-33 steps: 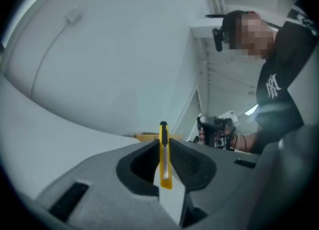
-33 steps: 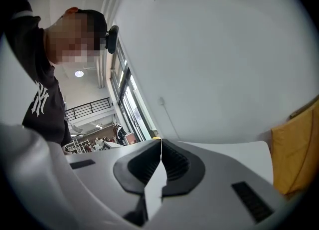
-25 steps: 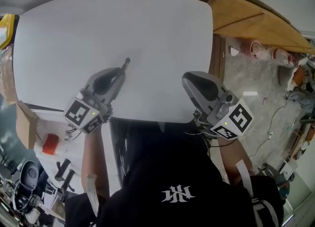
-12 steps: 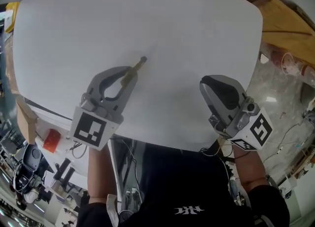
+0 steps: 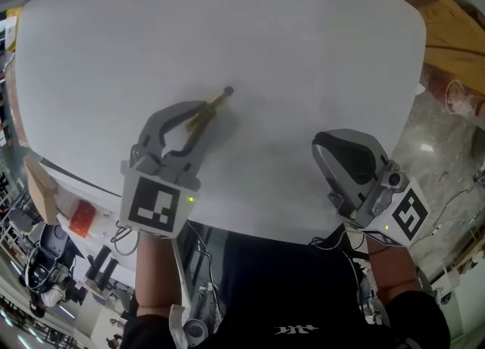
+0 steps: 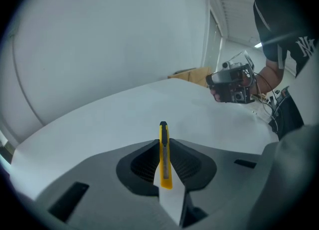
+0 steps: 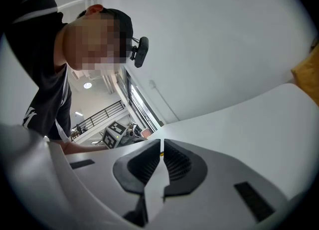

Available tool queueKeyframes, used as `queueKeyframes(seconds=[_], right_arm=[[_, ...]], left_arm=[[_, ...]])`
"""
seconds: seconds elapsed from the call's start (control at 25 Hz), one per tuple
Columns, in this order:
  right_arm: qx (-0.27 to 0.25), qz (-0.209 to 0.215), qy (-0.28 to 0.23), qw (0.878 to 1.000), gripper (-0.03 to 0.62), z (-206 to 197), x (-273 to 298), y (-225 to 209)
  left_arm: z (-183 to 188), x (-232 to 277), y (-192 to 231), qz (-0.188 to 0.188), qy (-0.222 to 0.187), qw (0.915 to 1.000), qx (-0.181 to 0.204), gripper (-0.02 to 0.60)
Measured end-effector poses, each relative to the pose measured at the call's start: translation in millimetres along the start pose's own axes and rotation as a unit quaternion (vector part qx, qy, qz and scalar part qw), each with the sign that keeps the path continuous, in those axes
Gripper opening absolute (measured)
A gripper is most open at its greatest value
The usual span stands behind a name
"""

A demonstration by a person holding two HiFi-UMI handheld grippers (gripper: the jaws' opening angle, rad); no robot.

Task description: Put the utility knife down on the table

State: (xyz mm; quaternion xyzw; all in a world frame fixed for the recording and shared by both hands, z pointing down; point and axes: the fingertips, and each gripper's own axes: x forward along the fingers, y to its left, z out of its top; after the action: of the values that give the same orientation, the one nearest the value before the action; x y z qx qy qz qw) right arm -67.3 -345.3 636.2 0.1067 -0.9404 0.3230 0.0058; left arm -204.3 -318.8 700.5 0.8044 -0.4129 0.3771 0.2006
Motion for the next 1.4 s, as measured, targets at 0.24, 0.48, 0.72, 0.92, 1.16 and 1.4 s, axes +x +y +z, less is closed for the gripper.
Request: queueKeyframes(seconds=[0.24, 0.48, 0.72, 0.92, 1.16, 1.4], right_arm=[[0.007, 0.001, -0.006, 1.000, 0.006, 1, -3, -2], [0.011, 0.002, -0.004, 1.000, 0.006, -2, -4, -3], [0.010, 0.003, -0.005, 1.000, 0.006, -2, -5, -1], [0.010, 0.004, -0.006, 1.000, 0.006, -2, -6, 0], [0.009, 0.007, -0.005, 1.000, 0.005, -1, -6, 1], [0.010, 0.008, -0.005, 1.000, 0.005, -4, -5, 0]], left_arm=[[-9, 8, -1, 0.008, 0.037, 0.9992, 0.012, 0.060], [-16, 11, -4, 0.007, 0.059, 0.9981, 0.016, 0.060], [-23, 10, -2, 0.011, 0.087, 0.9959, 0.022, 0.060], [-27, 11, -2, 0.011, 0.096, 0.9949, 0.031, 0.060], [-29, 11, -4, 0.013, 0.110, 0.9930, 0.040, 0.060], [-33, 14, -4, 0.015, 0.124, 0.9911, 0.047, 0.060]])
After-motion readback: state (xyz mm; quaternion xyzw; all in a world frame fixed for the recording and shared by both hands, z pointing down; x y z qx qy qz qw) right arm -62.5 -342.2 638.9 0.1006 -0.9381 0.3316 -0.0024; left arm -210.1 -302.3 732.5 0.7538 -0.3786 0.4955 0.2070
